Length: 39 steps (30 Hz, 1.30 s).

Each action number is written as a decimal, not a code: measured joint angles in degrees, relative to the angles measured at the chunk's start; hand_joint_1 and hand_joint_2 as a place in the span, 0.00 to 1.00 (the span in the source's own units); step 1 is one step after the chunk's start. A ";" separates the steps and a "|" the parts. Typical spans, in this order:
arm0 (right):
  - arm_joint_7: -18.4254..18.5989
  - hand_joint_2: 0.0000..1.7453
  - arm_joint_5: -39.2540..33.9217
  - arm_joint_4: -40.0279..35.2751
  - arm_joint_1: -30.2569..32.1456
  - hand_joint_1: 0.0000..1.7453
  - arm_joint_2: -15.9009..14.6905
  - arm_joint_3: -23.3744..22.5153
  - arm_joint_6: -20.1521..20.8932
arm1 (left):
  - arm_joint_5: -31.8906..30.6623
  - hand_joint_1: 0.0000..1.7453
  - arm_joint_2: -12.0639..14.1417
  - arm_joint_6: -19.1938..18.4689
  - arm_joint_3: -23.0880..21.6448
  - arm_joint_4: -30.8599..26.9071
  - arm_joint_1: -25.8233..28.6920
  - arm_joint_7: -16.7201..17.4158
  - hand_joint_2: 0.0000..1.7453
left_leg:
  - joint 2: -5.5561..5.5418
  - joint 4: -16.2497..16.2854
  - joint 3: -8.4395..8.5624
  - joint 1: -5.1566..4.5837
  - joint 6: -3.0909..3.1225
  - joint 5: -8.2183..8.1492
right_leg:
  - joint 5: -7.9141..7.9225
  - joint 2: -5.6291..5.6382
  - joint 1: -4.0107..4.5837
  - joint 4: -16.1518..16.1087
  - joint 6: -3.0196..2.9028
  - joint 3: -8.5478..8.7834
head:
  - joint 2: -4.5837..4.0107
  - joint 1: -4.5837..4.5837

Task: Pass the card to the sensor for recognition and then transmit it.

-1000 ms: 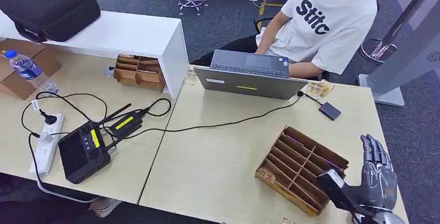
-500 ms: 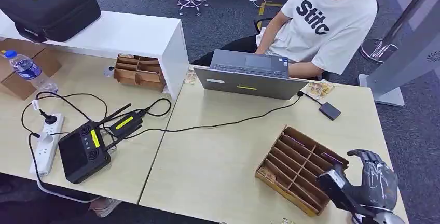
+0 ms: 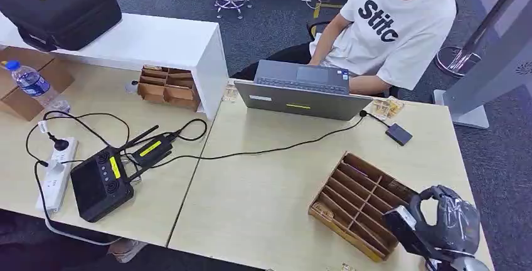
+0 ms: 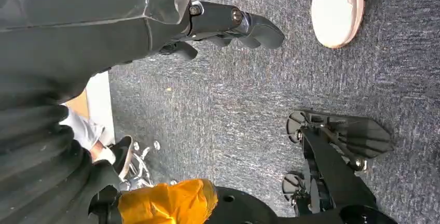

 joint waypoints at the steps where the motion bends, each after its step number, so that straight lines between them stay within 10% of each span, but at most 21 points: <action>1: -0.02 1.00 0.00 0.02 0.00 1.00 0.02 0.00 0.04 | -0.02 0.00 0.00 0.00 0.00 0.00 0.00 0.00 1.00 | 0.00 0.00 0.00 0.00 0.00 0.00 | 0.00 0.00 0.00 0.00 0.00 0.00 | 0.00 0.00; 38: -0.15 1.00 0.00 0.35 0.06 1.00 0.46 -0.59 0.11 | -0.07 0.00 0.00 0.00 0.00 0.00 0.00 0.00 1.00 | 0.00 0.00 0.00 0.00 0.00 0.00 | 0.00 0.00 0.00 0.00 0.00 0.00 | 0.00 0.00; 39: -0.15 1.00 0.00 0.35 0.06 0.87 0.46 -0.59 0.11 | -0.07 0.00 0.00 0.00 0.00 0.00 0.00 0.00 1.00 | 0.00 0.00 0.00 0.00 0.00 0.00 | 0.00 0.00 0.00 0.00 0.00 0.00 | 0.00 0.00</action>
